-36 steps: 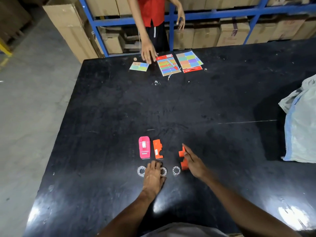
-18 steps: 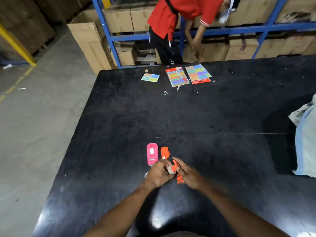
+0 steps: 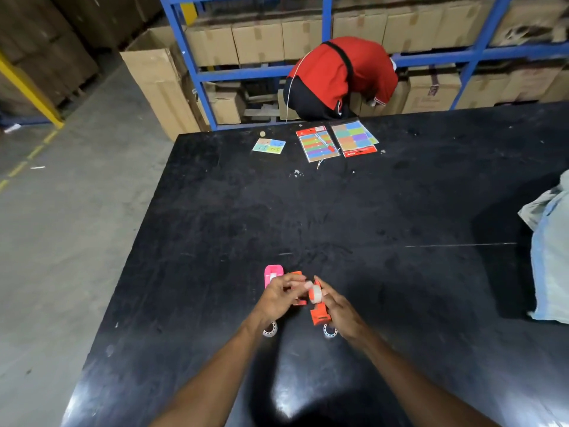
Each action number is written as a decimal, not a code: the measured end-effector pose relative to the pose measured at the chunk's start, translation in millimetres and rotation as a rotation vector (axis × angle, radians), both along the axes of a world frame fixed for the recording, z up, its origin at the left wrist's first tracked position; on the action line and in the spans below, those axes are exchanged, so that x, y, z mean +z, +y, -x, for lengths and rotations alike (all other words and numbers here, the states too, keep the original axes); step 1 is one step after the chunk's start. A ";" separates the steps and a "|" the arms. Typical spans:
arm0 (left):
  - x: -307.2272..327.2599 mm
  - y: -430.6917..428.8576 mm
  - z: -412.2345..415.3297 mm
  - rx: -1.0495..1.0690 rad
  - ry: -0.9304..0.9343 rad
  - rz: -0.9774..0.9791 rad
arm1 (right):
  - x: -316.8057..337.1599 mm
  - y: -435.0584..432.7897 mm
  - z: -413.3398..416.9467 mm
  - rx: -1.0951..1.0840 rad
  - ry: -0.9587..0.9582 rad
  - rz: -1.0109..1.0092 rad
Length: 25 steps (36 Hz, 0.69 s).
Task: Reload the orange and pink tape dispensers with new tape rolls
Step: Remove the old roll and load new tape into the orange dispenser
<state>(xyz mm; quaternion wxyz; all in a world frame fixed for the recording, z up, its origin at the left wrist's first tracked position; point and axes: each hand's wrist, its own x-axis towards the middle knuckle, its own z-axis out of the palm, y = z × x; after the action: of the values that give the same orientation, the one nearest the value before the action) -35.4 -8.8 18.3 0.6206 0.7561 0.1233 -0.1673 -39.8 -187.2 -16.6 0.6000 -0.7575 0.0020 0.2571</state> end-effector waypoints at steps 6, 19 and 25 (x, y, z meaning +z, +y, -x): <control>-31.2 -6.2 -16.5 0.207 0.131 -0.354 | -9.6 -10.3 -12.8 -0.060 -0.009 -0.027; -49.6 -51.3 -49.1 -0.130 0.123 -0.974 | -27.5 -26.8 -42.2 -0.106 -0.022 0.035; -59.6 -50.5 -56.6 0.124 0.082 -0.533 | -27.9 -27.6 -49.4 -0.143 -0.015 0.061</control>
<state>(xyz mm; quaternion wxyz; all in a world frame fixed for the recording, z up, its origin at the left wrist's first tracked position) 21.2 -59.3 -41.3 0.4031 0.8765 0.2338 -0.1210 9.6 -214.8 -44.4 0.5936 -0.7752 0.0597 0.2078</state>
